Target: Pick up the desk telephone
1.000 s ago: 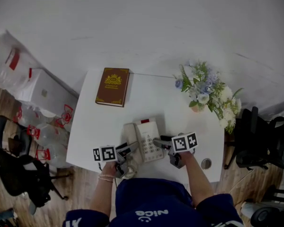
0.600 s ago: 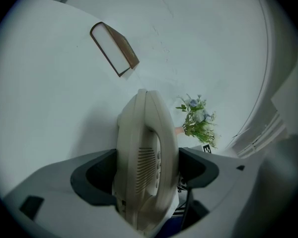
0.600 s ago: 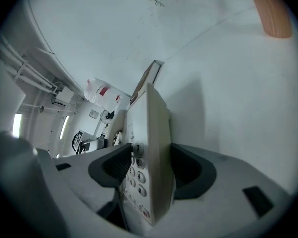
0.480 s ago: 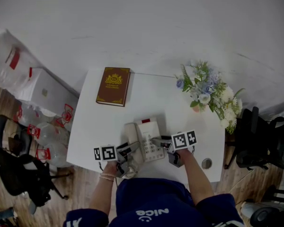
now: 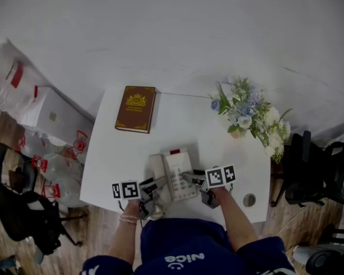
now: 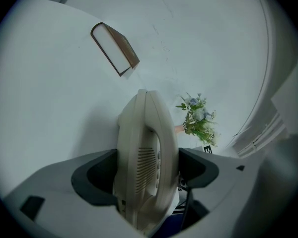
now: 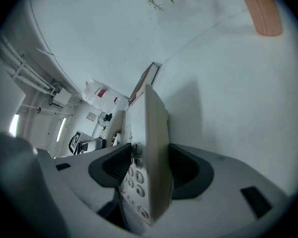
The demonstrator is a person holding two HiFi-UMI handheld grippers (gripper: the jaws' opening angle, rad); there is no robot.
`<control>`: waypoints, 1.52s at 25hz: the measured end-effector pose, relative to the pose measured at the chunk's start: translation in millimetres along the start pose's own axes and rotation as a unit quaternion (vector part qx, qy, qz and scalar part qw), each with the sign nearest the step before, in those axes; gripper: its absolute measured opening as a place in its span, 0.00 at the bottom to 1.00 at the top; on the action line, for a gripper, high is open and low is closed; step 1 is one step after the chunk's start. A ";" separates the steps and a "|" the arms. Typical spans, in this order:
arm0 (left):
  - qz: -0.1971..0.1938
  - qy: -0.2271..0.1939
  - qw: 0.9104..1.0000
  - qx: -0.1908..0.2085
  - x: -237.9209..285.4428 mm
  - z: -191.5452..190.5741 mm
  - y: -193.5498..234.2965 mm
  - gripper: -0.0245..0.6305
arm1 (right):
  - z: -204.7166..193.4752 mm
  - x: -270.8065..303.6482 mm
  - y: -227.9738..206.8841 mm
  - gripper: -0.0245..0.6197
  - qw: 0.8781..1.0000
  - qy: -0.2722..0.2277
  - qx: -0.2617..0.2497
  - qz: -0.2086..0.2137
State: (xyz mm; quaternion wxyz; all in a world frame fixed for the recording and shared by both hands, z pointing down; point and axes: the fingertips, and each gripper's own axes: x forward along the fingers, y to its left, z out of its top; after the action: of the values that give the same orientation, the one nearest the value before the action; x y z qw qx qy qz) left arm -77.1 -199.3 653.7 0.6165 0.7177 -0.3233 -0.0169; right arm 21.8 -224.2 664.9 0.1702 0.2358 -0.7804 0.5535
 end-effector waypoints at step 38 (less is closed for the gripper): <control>-0.045 -0.034 0.996 0.062 -36.6 -3.7 -81.5 0.61 | 2.4 -74.9 73.6 0.41 0.993 -0.104 -0.053 -0.008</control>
State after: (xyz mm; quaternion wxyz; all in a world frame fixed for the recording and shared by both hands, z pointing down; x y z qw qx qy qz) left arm -68.3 -175.9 567.8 0.5577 0.7676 -0.3120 -0.0490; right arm 43.1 -192.7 566.9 0.1047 0.2889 -0.8200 0.4829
